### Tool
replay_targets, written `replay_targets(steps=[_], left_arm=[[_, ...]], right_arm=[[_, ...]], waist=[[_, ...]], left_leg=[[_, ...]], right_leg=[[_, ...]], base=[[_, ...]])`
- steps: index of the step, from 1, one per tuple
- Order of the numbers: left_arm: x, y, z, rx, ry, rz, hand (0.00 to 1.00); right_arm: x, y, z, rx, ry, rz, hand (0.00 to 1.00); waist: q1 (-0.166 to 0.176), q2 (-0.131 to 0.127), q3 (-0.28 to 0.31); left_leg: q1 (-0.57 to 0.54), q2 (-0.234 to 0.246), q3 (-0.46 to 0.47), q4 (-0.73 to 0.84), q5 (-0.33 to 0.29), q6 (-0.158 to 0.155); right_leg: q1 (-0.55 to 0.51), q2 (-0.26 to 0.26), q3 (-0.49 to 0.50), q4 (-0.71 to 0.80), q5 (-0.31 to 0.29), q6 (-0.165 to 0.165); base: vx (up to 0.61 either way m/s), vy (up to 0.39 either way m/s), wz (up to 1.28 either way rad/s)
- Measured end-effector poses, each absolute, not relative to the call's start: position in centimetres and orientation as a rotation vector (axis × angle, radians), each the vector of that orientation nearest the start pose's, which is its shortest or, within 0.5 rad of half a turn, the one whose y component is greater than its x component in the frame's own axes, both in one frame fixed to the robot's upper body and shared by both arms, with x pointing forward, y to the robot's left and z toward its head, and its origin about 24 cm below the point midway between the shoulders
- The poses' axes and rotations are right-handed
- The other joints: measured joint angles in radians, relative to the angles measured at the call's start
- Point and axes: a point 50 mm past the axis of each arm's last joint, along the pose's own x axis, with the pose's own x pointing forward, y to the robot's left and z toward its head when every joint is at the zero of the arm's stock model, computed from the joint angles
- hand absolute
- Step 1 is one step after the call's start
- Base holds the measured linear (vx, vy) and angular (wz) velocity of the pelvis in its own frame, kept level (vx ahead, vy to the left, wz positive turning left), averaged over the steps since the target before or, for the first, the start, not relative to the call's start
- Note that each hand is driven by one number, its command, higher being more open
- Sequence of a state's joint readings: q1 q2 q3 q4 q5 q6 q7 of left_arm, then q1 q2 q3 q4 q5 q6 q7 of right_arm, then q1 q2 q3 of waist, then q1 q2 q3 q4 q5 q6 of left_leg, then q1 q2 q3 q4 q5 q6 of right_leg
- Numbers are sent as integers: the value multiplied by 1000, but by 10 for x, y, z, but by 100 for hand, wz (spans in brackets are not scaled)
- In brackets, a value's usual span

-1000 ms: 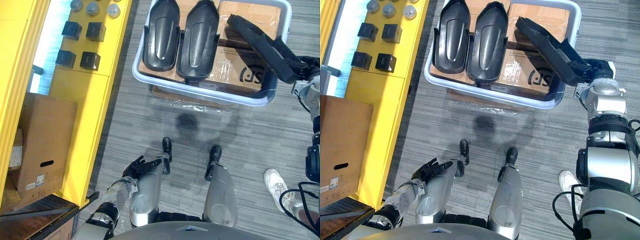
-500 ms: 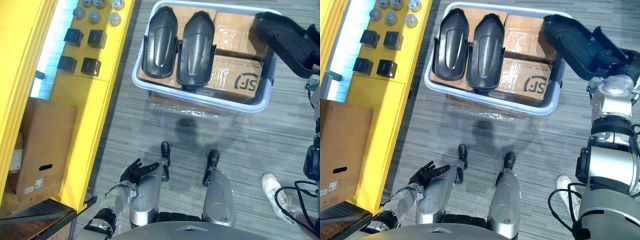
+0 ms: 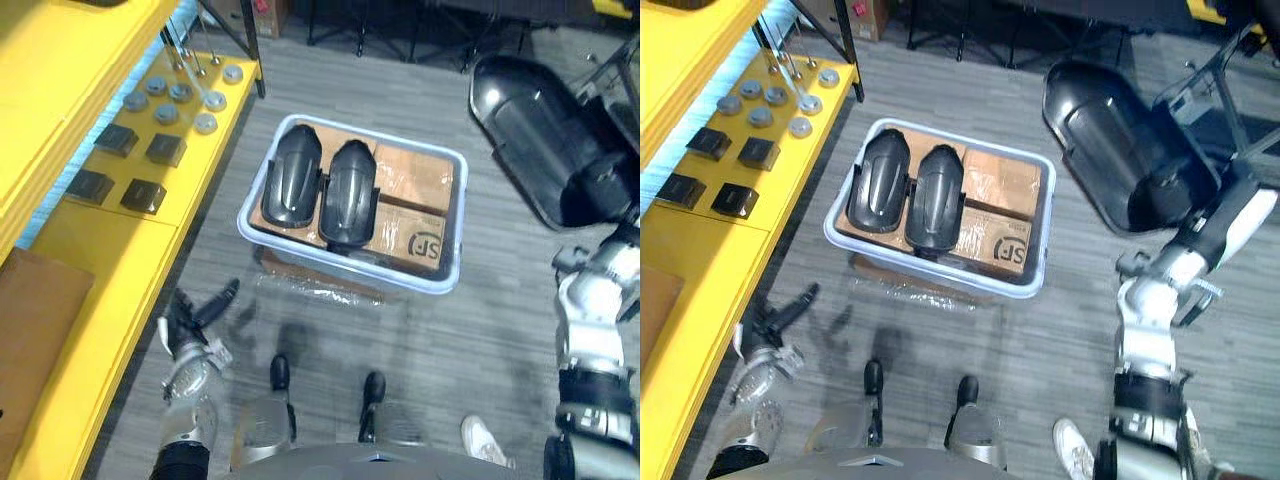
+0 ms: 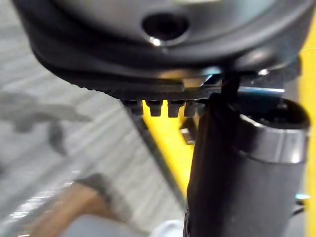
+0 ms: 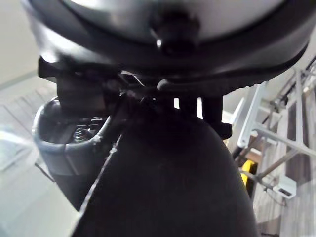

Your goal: Walk over and take three plastic housings, then place them on the shelf

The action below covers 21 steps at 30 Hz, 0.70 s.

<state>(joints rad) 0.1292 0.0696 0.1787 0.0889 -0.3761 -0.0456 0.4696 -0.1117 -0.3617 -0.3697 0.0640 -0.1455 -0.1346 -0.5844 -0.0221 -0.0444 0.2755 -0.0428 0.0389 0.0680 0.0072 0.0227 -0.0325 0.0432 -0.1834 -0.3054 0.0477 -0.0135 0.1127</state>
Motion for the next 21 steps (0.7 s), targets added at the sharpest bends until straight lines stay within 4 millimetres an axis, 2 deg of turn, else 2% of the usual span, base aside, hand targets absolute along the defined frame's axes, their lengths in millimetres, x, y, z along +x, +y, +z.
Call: replay_targets(steps=[1, 2, 4, 5, 7, 10, 13, 16, 21], left_arm=[[206, 236, 10, -262, 111, 714, 100], [206, 232, 34, -276, -22, 676, 100], [208, 221, 54, -301, -132, 583, 100], [211, 211, 63, -314, -180, 505, 100], [217, 179, 80, -376, -252, 248, 100], [221, 139, 81, -509, -207, -54, 100], [223, 97, 66, -620, -30, -338, 100], [225, 84, 52, -724, 99, -409, 100], [226, 84, 46, -819, 153, -407, 100]], right_arm=[[234, -309, 118, -424, -369, -913, 0], [229, -305, 117, -405, -390, -922, 0], [225, -301, 120, -388, -420, -937, 0], [224, -299, 123, -383, -444, -940, 0], [224, -286, 136, -391, -544, -924, 0], [227, -260, 150, -396, -658, -838, 0], [232, -232, 158, -383, -762, -733, 0], [237, -217, 165, -372, -830, -682, 0], [241, -198, 163, -352, -838, -624, 0]], waist=[[-4, 4, -11], [-8, 13, -20], [-7, 24, -27], [-4, 33, -33], [-1, 47, -56], [1, 51, -72], [-6, 50, -110], [-8, 51, -138], [-7, 58, -151]], left_leg=[[0, -1, -2, -1, -1, 1], [3, -3, -4, -1, -2, 2], [13, -5, -1, -1, -5, 4], [19, -5, 2, -1, -7, 5], [24, -7, 13, -1, -8, 7], [49, -5, 38, -12, -10, 7], [70, -4, 62, -38, -13, 5], [77, -6, 74, -80, 11, 5], [83, -7, 75, -96, 34, 5]], right_leg=[[1, -1, -3, 0, 1, 2], [6, -4, -7, 0, 5, 7], [14, -6, -6, 0, 8, 12], [20, -7, -6, 0, 10, 15], [20, -10, 4, 0, 15, 19], [25, -10, 24, 0, 19, 22], [23, -9, 46, -4, 19, 22], [13, -5, 57, -28, 19, 22], [13, -3, 55, -32, 23, 17]], base=[[52, 24, 9], [42, 20, 7], [18, 12, 2], [4, 40, -3], [-16, 39, -10], [-40, 24, -27], [-45, 14, -24], [-54, -5, -17], [-23, -8, 0]])
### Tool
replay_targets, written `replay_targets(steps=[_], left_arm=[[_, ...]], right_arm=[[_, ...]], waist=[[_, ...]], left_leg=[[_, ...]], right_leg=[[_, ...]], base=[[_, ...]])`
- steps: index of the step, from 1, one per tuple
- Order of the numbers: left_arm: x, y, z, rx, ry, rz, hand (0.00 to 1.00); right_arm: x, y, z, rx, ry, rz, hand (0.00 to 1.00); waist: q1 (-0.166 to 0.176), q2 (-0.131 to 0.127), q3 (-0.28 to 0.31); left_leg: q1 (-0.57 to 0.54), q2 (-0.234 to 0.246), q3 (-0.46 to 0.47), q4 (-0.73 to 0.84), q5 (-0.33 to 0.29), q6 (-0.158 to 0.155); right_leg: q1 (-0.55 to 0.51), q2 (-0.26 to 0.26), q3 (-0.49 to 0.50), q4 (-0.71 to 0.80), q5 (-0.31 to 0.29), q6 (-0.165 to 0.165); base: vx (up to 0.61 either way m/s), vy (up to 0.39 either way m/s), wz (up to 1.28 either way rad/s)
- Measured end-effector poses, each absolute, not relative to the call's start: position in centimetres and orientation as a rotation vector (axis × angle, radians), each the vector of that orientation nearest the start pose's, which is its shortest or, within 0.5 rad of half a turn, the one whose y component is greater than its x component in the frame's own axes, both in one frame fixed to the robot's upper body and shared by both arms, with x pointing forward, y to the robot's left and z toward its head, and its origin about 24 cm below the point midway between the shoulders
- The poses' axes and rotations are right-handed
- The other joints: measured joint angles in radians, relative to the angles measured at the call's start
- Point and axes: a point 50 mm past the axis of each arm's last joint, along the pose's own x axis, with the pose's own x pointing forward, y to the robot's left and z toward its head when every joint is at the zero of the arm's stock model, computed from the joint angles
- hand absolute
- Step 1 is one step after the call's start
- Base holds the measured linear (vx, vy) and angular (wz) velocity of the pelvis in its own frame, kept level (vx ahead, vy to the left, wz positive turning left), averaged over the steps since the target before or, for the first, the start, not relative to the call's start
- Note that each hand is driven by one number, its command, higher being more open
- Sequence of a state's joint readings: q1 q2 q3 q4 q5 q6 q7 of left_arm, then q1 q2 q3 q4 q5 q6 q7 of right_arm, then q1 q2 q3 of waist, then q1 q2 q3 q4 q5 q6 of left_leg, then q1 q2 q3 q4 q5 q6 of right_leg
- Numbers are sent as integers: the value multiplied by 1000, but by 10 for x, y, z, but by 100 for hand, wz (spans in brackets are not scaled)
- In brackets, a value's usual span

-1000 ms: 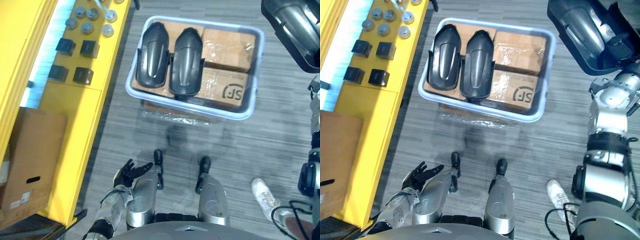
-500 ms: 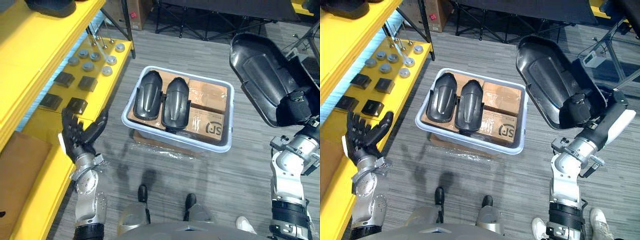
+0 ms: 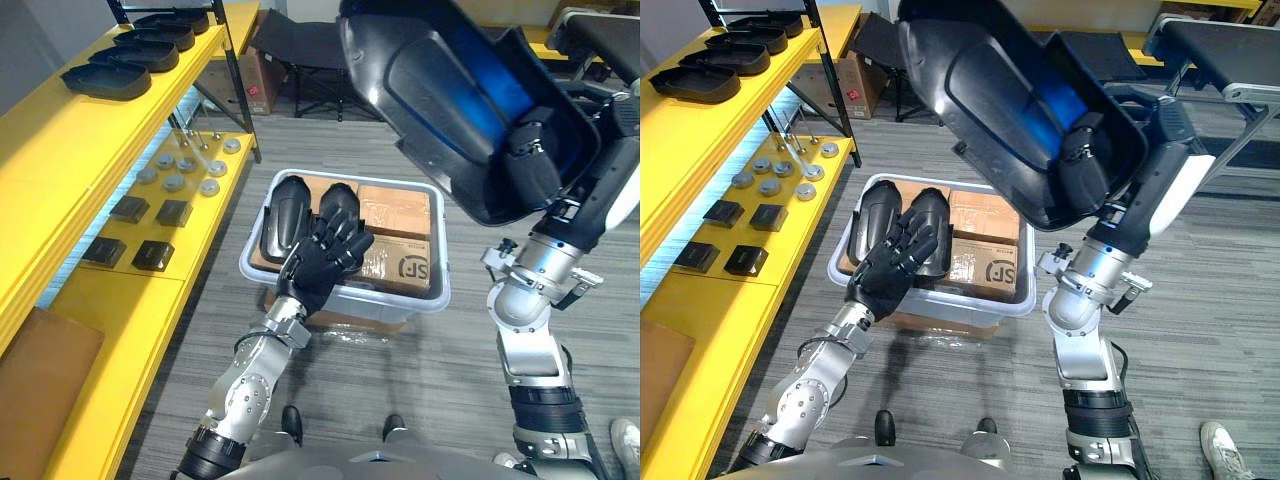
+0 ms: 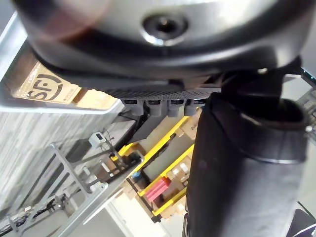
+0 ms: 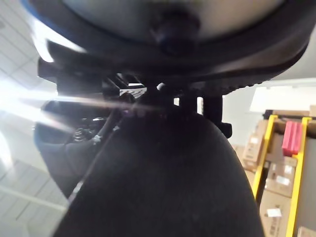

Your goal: Walk over and take three plastic housings, then place them on the shelf

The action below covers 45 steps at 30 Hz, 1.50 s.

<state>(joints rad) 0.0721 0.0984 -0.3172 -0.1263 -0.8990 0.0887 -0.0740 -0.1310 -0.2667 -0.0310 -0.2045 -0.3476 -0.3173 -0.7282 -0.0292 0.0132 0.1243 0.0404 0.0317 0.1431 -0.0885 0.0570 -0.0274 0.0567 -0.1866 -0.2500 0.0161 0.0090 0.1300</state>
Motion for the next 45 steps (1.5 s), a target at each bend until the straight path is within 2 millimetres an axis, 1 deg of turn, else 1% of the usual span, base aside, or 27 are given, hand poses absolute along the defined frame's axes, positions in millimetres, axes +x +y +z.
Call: replay_targets(steps=[1, 2, 3, 5, 6, 9, 10, 12, 15, 17, 20, 24, 27, 29, 31, 38, 42, 45], left_arm=[[226, 83, 47, -844, 153, -411, 100], [227, 82, 49, -905, 150, -426, 100], [228, 82, 50, -929, 146, -435, 100], [232, 78, 58, -1023, 122, -488, 100], [233, 78, 60, -1050, 116, -501, 100], [235, 73, 65, -1149, 93, -570, 100], [234, 72, 66, -1179, 84, -596, 100], [234, 71, 63, -1195, 83, -617, 100], [233, 71, 56, -1223, 89, -644, 100], [232, 70, 56, -1220, 84, -662, 100], [232, 69, 56, -1220, 84, -670, 100], [231, 67, 54, -1189, 96, -665, 100], [230, 62, 52, -1170, 136, -638, 100], [230, 61, 49, -1161, 170, -592, 100], [231, 63, 46, -1145, 195, -514, 100], [235, 71, 41, -1072, 216, -338, 100], [236, 74, 40, -1087, 217, -225, 100], [239, 80, 40, -1101, 198, -150, 100]], right_arm=[[242, -194, 161, -348, -832, -603, 0], [244, -186, 156, -346, -815, -566, 0], [245, -183, 154, -349, -808, -555, 0], [250, -172, 140, -362, -753, -507, 0], [252, -169, 136, -362, -734, -492, 0], [257, -156, 115, -372, -645, -423, 0], [257, -151, 108, -375, -616, -397, 0], [254, -148, 101, -372, -588, -383, 0], [253, -145, 96, -368, -572, -374, 0], [253, -145, 92, -361, -571, -381, 0], [252, -142, 91, -351, -581, -375, 0], [251, -138, 86, -339, -574, -357, 0], [250, -127, 83, -339, -567, -298, 0], [250, -122, 80, -343, -555, -264, 0], [248, -113, 74, -340, -534, -217, 0], [245, -106, 68, -333, -506, -194, 0], [241, -103, 60, -325, -472, -193, 0], [239, -100, 55, -319, -447, -190, 0]], waist=[[0, -1, -3], [0, -1, -7], [1, -1, -8], [1, -3, -17], [1, -5, -21], [3, -11, -26], [2, -12, -27], [4, -13, -27], [1, -13, -28], [0, -16, -31], [0, -18, -37], [0, -25, -63], [0, -30, -72], [0, -32, -73], [2, -33, -74], [5, -41, -79], [10, -44, -81], [8, -51, -85]], left_leg=[[-1, -1, 0, 0, 1, 1], [-2, -3, -1, 0, 2, 3], [-3, -4, -1, 0, 3, 3], [-12, -6, -6, 0, 8, 4], [-16, -6, -8, 0, 12, 4], [-16, -5, -12, 0, 14, 4], [-16, -6, -11, 0, 14, 4], [-16, -6, -12, 0, 15, 5], [-16, -6, -12, 0, 18, 5], [-16, -6, -12, 0, 20, 5], [-16, -6, -11, 0, 22, 5], [-18, -5, -11, -1, 24, 4], [-21, -5, -11, -1, 27, 5], [-22, -5, -12, -1, 28, 5], [-23, -6, -15, -1, 31, 6], [-29, -6, -34, -1, 38, 5], [-29, -5, -35, -1, 39, 5], [-29, -5, -35, -1, 39, 4]], right_leg=[[0, -1, -1, 0, 0, 0], [0, -3, -4, 0, 2, -1], [-1, -3, -5, -1, 3, -1], [-5, -5, -11, -2, 4, -2], [-6, -5, -13, -3, 5, -2], [-5, -4, -17, -3, 5, -3], [-5, -5, -16, -3, 6, -3], [-5, -5, -17, -3, 7, -4], [-5, -5, -17, -3, 8, -6], [-6, -4, -17, -4, 9, -7], [-7, -4, -16, -4, 10, -8], [-7, -4, -18, -9, 11, -10], [-5, -2, -19, -18, 15, -11], [-5, -2, -20, -19, 15, -11], [-5, -2, -22, -19, 15, -12], [-6, -2, -43, -19, 16, -13], [-5, -1, -45, -19, 13, -18], [-6, 1, -45, -19, 12, -20]], base=[[-8, 9, 4], [-8, 11, 5], [-10, 14, 7], [-19, 12, 9], [-16, 4, 9], [-5, -1, 3], [0, 0, 0], [0, 0, 0], [0, 0, 0], [-18, 3, 0], [-23, 4, -1], [0, 0, 0], [0, 0, 0], [0, 0, 0], [-25, 6, 4], [-16, 2, 8], [-4, 0, 1], [0, 0, 0]])
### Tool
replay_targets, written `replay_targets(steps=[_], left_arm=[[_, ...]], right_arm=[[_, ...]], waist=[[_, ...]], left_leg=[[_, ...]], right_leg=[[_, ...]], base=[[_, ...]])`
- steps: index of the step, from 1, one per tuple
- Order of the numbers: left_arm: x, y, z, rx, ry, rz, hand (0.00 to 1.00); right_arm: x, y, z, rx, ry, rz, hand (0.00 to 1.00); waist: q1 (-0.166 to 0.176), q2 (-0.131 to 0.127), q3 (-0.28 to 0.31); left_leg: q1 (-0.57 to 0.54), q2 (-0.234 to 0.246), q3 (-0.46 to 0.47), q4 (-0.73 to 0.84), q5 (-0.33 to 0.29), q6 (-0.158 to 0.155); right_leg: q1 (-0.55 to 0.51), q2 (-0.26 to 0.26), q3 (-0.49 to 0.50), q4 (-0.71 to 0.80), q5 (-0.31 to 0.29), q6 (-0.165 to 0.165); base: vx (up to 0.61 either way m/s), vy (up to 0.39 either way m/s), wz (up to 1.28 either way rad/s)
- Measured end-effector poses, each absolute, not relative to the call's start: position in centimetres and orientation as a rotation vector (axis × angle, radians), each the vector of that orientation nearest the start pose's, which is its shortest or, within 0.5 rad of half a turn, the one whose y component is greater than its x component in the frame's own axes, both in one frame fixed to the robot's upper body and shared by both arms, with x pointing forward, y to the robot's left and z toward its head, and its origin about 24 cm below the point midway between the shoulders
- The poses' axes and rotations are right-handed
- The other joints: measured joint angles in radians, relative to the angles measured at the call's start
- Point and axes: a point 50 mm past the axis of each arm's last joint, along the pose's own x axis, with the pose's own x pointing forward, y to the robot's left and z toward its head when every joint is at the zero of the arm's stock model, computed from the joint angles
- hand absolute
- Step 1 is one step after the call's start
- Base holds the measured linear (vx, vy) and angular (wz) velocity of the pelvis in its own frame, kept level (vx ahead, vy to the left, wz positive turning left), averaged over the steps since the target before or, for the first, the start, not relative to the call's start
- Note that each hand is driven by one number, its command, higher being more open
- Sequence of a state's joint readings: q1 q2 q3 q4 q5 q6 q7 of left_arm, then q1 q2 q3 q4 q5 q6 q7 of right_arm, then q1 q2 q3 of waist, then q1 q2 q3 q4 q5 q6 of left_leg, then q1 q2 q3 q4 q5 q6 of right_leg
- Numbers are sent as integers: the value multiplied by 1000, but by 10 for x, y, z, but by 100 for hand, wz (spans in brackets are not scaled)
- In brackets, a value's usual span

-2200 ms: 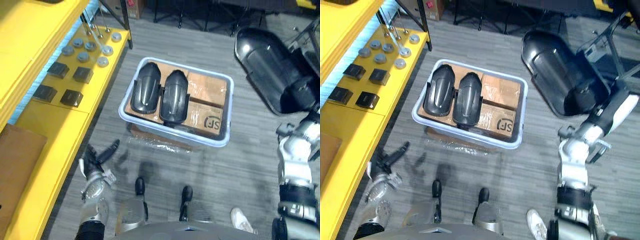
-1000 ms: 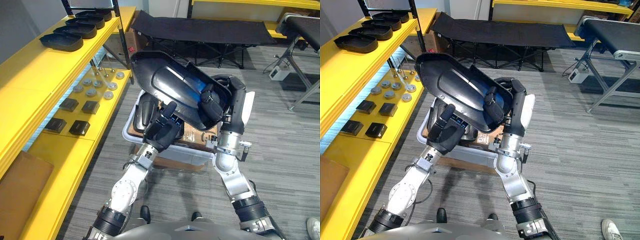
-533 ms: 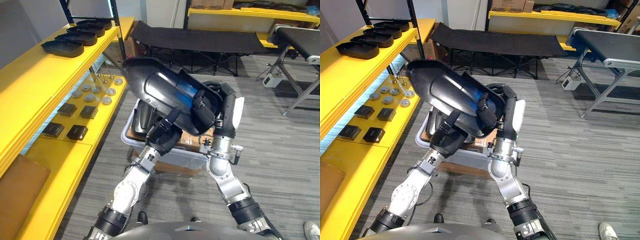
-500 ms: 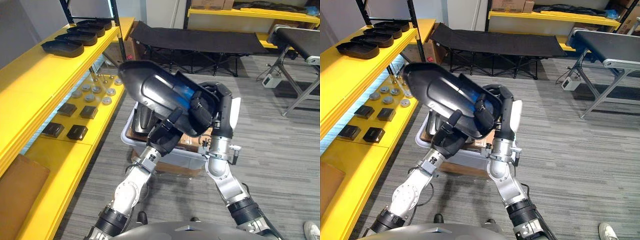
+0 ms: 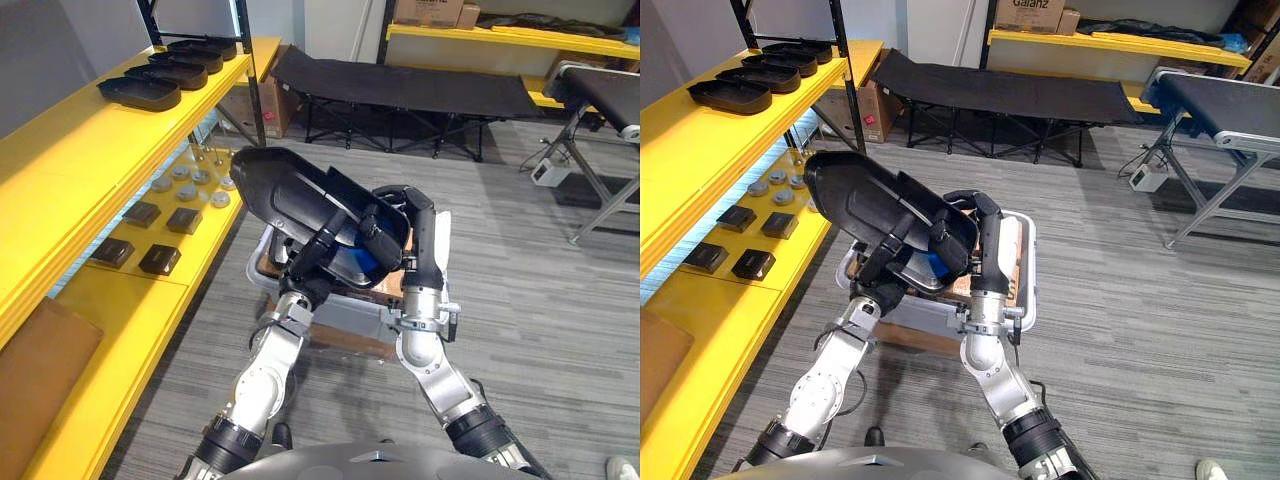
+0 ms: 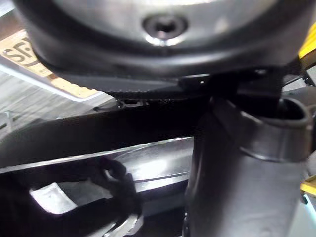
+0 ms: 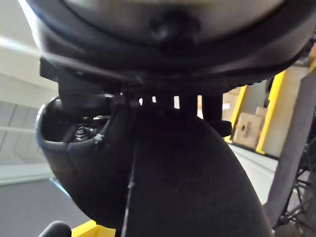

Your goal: Walk over and take three plastic housings, then place them on the shelf

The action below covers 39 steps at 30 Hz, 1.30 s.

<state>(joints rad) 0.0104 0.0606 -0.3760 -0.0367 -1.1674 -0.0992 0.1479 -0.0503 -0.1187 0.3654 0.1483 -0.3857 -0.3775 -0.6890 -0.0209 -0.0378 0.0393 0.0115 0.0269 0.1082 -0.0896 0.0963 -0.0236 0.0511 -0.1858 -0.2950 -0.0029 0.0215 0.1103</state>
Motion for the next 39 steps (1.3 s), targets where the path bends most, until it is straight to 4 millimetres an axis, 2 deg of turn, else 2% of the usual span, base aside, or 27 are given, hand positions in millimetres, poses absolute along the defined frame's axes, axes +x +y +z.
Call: replay_targets(steps=[1, 6, 11, 14, 19, 27, 28, 34, 38, 39], left_arm=[[239, 81, 41, -1114, 188, -125, 0], [242, 86, 42, -1183, 175, -85, 0], [239, 84, 38, -1247, 228, -169, 0], [238, 85, 28, -1298, 286, -210, 0], [237, 91, 15, -1257, 284, -260, 0], [241, 90, 16, -1218, 273, -348, 0], [242, 90, 17, -1215, 274, -353, 0], [243, 93, 19, -1171, 241, -347, 0], [246, 96, 23, -1072, 189, -278, 0], [247, 97, 29, -1000, 164, -244, 0]], right_arm=[[239, -100, 54, -318, -442, -188, 0], [237, -97, 53, -312, -437, -178, 0], [235, -98, 51, -310, -435, -192, 0], [228, -96, 53, -318, -494, -170, 0], [221, -93, 48, -318, -494, -151, 0], [215, -96, 53, -322, -525, -172, 0], [215, -96, 53, -329, -530, -176, 100], [213, -92, 57, -331, -554, -130, 100], [213, -90, 58, -348, -549, -89, 100], [214, -92, 56, -363, -528, -93, 100]], waist=[[1, -3, -2], [7, -8, -5], [14, -12, -8], [10, -15, -10], [-2, -26, -17], [-10, -27, -18], [-10, -27, -17], [-10, -25, -16], [-7, -24, -15], [-6, -23, -15]], left_leg=[[0, 0, 0, 0, 0, 0], [0, 0, 0, 0, 0, 0], [0, 0, 0, 0, 0, -1], [-1, 5, 0, 0, 0, -1], [-9, 7, 9, 1, -2, -3], [-21, 12, 17, 4, -8, -12], [-21, 13, 17, 4, -8, -12], [-24, 17, 20, 4, -10, -15], [-21, 16, 19, 4, -10, -12], [-21, 15, 19, 4, -9, -11]], right_leg=[[0, 1, 0, 0, 0, 0], [0, 2, 0, 0, -1, -3], [0, 2, 0, 0, -2, -4], [1, 2, 2, -5, 0, -4], [6, 8, 23, -35, 25, 0], [0, 12, 28, -51, 40, -3], [0, 12, 28, -51, 40, -3], [-5, 14, 30, -51, 36, -8], [-9, 15, 26, -36, 31, -13], [-12, 16, 25, -29, 28, -15]], base=[[0, 0, 0], [0, 0, 0], [0, 0, 0], [0, 0, 0], [-1, 5, -7], [-6, 2, -2], [0, 0, 0], [0, 0, 0], [0, 0, 0], [0, 0, 0]])
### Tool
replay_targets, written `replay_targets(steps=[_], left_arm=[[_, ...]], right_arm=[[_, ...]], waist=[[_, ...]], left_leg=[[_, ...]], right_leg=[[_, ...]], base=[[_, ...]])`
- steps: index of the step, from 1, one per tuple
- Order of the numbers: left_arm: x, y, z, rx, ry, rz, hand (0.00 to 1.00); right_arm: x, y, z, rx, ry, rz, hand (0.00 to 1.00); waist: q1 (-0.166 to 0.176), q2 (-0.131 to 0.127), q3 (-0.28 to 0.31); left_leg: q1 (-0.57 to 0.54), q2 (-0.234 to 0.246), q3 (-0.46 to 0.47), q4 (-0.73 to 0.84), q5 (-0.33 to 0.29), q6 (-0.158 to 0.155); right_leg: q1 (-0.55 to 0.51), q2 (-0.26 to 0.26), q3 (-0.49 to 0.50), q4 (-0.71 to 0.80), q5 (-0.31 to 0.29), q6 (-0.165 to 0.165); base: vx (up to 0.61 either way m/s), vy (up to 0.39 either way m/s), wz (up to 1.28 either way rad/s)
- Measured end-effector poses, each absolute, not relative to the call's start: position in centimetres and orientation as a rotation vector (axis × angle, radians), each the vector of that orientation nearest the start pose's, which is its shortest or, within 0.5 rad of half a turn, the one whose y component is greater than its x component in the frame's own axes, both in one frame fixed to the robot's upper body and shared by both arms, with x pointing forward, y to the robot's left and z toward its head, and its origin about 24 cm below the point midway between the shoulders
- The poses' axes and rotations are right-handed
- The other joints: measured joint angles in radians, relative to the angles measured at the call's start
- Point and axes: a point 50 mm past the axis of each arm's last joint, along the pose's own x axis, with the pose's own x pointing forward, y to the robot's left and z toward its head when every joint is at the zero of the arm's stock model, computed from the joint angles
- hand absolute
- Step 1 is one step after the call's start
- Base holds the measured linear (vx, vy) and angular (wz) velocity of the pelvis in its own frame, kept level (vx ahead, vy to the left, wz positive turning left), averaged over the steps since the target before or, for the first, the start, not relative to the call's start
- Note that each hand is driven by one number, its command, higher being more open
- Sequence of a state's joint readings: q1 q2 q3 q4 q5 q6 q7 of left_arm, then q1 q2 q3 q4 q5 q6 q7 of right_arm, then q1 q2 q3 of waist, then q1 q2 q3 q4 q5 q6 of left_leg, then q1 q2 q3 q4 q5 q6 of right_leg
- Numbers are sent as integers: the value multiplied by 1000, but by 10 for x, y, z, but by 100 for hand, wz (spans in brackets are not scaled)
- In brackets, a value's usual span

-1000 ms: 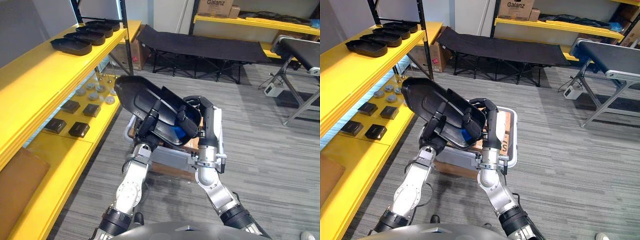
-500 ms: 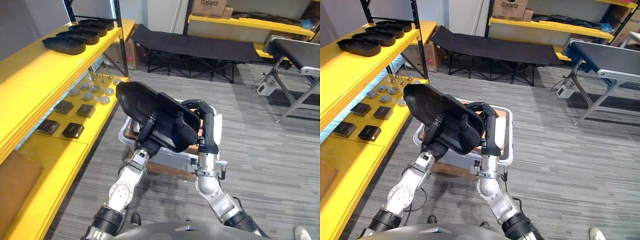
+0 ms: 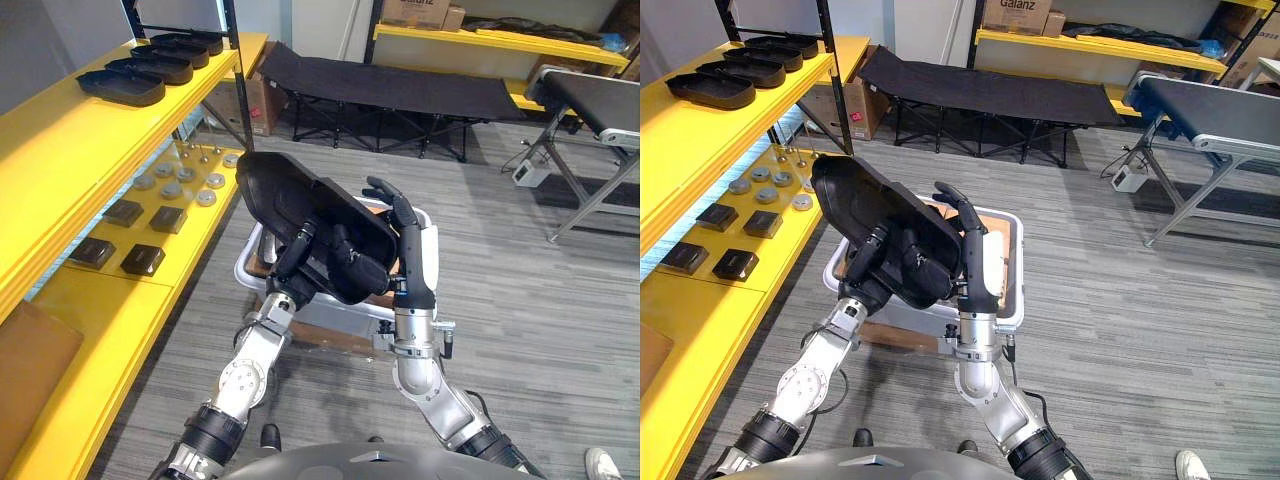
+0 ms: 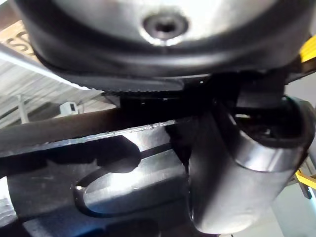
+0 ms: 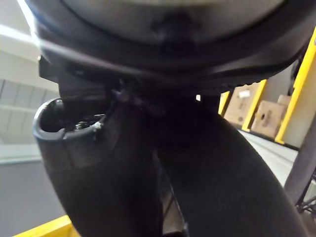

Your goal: Walk over and take three plastic housings, then place them on the shelf

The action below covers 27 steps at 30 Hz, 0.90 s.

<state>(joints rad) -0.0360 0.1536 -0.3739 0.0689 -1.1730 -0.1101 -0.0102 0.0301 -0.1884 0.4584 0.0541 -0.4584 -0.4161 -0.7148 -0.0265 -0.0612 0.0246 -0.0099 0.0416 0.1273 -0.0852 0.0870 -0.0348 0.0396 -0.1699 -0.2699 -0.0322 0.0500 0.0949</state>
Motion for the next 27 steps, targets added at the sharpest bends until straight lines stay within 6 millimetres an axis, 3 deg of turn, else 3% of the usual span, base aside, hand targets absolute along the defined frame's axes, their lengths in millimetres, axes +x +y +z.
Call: replay_targets(steps=[5, 11, 14, 17, 20, 27], left_arm=[[247, 99, 49, -712, 57, -69, 0], [233, 109, 38, -484, 56, 125, 0], [229, 126, 34, -363, 46, 287, 0], [228, 144, 39, -213, -15, 447, 0], [226, 158, 51, -95, -105, 587, 0], [222, 168, 62, 55, -203, 727, 0]], right_arm=[[219, -94, 50, -377, -432, -103, 100], [221, -92, 46, -382, -380, -107, 100], [221, -94, 44, -351, -346, -133, 100], [219, -99, 39, -263, -276, -138, 100], [216, -105, 27, -59, -127, -83, 100], [208, -100, 19, 168, -55, 111, 100]], waist=[[1, 17, 11], [0, 25, 16], [1, 25, 16], [1, 24, 16], [6, 24, 16], [-1, 24, 16]], left_leg=[[13, -6, -4, -2, 3, 4], [20, -3, -17, -4, -1, -6], [19, 0, -20, -4, 0, -8], [20, 1, -21, -4, 0, -8], [19, 1, -20, -4, 1, -7], [22, 5, -12, -4, 0, -8]], right_leg=[[4, -5, -1, 15, -7, 1], [12, 1, -20, 28, -29, -7], [12, 4, -24, 27, -30, -8], [12, 5, -26, 24, -29, -8], [13, 5, -26, 20, -29, -8], [13, 10, -19, 15, -28, -7]], base=[[0, 0, 0], [-28, -7, 6], [0, 0, 0], [-2, -1, 1], [0, 0, 0], [7, -5, -3]])
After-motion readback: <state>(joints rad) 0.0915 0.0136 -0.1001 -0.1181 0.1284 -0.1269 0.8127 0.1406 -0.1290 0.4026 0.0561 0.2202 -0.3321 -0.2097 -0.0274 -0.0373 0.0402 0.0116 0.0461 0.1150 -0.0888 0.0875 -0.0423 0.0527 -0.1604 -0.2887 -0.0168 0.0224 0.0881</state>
